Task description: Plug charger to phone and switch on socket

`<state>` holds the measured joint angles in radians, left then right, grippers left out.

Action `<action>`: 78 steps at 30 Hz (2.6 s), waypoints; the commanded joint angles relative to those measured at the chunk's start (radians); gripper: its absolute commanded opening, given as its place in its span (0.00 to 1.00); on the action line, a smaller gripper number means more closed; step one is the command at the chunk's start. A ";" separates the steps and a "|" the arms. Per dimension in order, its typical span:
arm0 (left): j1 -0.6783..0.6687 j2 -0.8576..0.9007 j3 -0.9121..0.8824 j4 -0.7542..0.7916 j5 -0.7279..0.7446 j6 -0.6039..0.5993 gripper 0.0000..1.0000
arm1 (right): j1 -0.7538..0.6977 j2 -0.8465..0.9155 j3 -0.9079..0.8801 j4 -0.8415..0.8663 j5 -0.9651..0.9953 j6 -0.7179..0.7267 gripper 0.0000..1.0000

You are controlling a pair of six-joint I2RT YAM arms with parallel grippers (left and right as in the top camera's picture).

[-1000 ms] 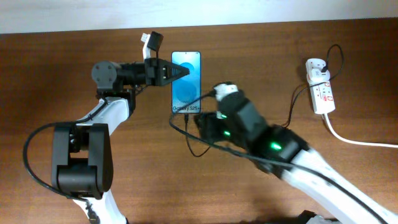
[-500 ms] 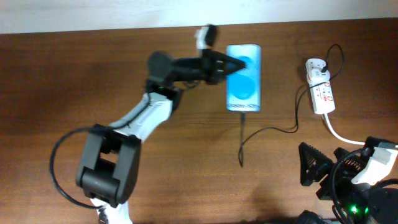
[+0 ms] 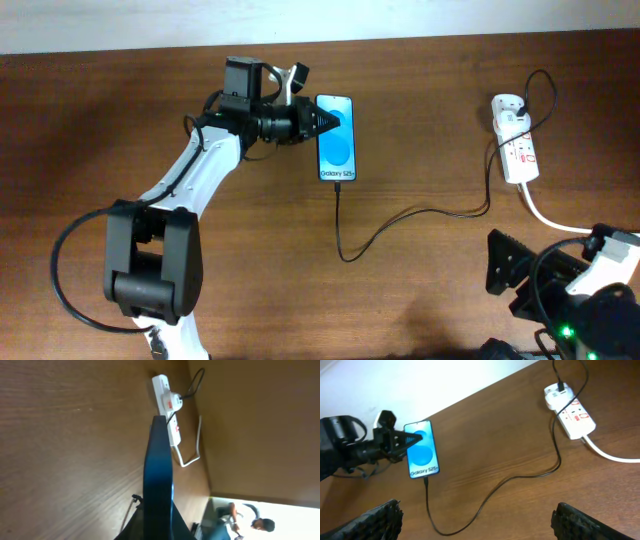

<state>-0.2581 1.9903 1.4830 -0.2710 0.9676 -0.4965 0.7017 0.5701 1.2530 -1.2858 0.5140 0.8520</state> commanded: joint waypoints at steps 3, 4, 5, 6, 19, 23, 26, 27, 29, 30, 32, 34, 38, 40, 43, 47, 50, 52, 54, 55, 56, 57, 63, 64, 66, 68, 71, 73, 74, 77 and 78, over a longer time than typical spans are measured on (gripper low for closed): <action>-0.011 0.103 0.010 0.000 -0.032 0.087 0.00 | -0.003 0.101 -0.006 0.010 0.037 0.033 0.99; -0.011 0.132 0.010 0.000 -0.029 0.087 0.00 | -0.003 0.125 -0.006 0.010 0.037 0.033 0.99; -0.011 0.170 0.010 0.000 -0.020 0.087 0.00 | -0.003 0.153 -0.006 0.011 0.037 0.033 0.99; -0.011 0.208 0.010 0.000 0.001 0.087 0.00 | -0.003 0.184 -0.006 0.011 0.038 0.033 0.99; -0.008 0.306 0.010 -0.140 -0.210 0.087 0.43 | -0.239 0.547 -0.006 0.028 -0.103 0.177 0.99; -0.008 0.306 0.010 -0.165 -0.282 0.087 0.89 | -0.350 0.547 -0.006 0.029 -0.120 0.178 0.99; 0.008 0.306 0.028 -0.246 -0.358 0.087 0.99 | -0.478 0.548 -0.006 0.020 -0.172 0.172 0.99; 0.015 0.306 0.044 -0.285 -0.389 0.087 0.99 | -0.517 0.548 -0.006 0.018 -0.190 0.153 0.99; 0.019 0.306 0.073 -0.365 -0.481 0.095 0.99 | -0.584 0.549 -0.006 0.018 -0.198 0.126 0.99; 0.018 0.306 0.087 -0.414 -0.536 0.118 0.99 | -0.630 0.549 -0.006 0.018 -0.203 0.122 0.99; 0.016 0.306 0.112 -0.478 -0.612 0.156 1.00 | -0.698 0.552 -0.006 0.035 -0.239 0.085 0.99; 0.017 0.306 0.182 -0.550 -0.703 0.174 0.99 | -0.793 0.591 -0.006 0.098 -0.300 -0.016 0.99; 0.017 0.306 0.370 -0.694 -0.737 0.249 0.99 | -0.955 0.722 0.016 0.103 -0.328 -0.038 0.92; 0.031 0.305 0.516 -0.825 -0.833 0.248 0.99 | -1.026 0.818 0.098 0.125 -0.392 -0.152 0.63; 0.117 0.266 0.736 -1.003 -0.830 0.248 0.99 | -1.098 1.038 0.267 0.123 -0.470 -0.203 0.13; 0.203 0.101 0.795 -1.094 -0.835 0.261 1.00 | -1.115 1.260 0.402 0.124 -0.539 -0.257 0.04; 0.233 -0.074 0.795 -1.117 -0.883 0.267 0.99 | -1.115 1.450 0.528 0.131 -0.674 -0.272 0.04; 0.235 -0.203 0.795 -1.135 -0.924 0.267 0.99 | -1.114 1.539 0.589 0.142 -0.740 -0.272 0.04; 0.235 -0.307 0.795 -1.165 -0.925 0.267 0.99 | -1.116 1.580 0.605 0.201 -0.744 -0.266 0.04; 0.235 -0.336 0.795 -1.176 -0.932 0.267 0.99 | -1.119 1.587 0.605 0.224 -0.743 -0.247 0.04; 0.235 -0.371 0.795 -1.192 -0.951 0.267 1.00 | -1.121 1.593 0.605 0.252 -0.744 -0.232 0.04; 0.235 -0.404 0.795 -1.210 -0.976 0.267 0.99 | -1.122 1.600 0.605 0.289 -0.743 -0.216 0.04; 0.235 -0.583 0.793 -1.284 -1.159 0.218 0.99 | -1.123 1.675 0.605 0.396 -0.739 -0.154 0.04; 0.235 -0.598 0.793 -1.284 -1.189 0.204 0.99 | -1.123 1.683 0.605 0.404 -0.743 -0.147 0.04; 0.235 -0.620 0.793 -1.284 -1.227 0.198 0.99 | -1.123 1.696 0.605 0.409 -0.737 -0.140 0.04; 0.235 -0.626 0.793 -1.284 -1.227 0.198 0.99 | -1.123 1.701 0.605 0.427 -0.712 -0.139 0.04; 0.235 -0.626 0.793 -1.286 -1.228 0.198 0.99 | -1.126 1.709 0.605 0.439 -0.713 -0.136 0.04; 0.235 -0.626 0.793 -1.286 -1.228 0.198 0.99 | -1.129 1.716 0.605 0.445 -0.713 -0.136 0.04; 0.235 -0.626 0.793 -1.286 -1.236 0.198 0.99 | -1.128 1.716 0.605 0.451 -0.713 -0.136 0.04; 0.235 -0.626 0.793 -1.286 -1.258 0.198 0.99 | -1.128 1.720 0.605 0.464 -0.732 -0.117 0.04; 0.235 -0.626 0.793 -1.286 -1.260 0.198 0.99 | -1.128 1.724 0.605 0.466 -0.736 -0.112 0.04</action>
<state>-0.0231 1.3643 2.2742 -1.5578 -0.2573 -0.2844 -0.4286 2.2631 1.8412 -0.8402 -0.1883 0.7136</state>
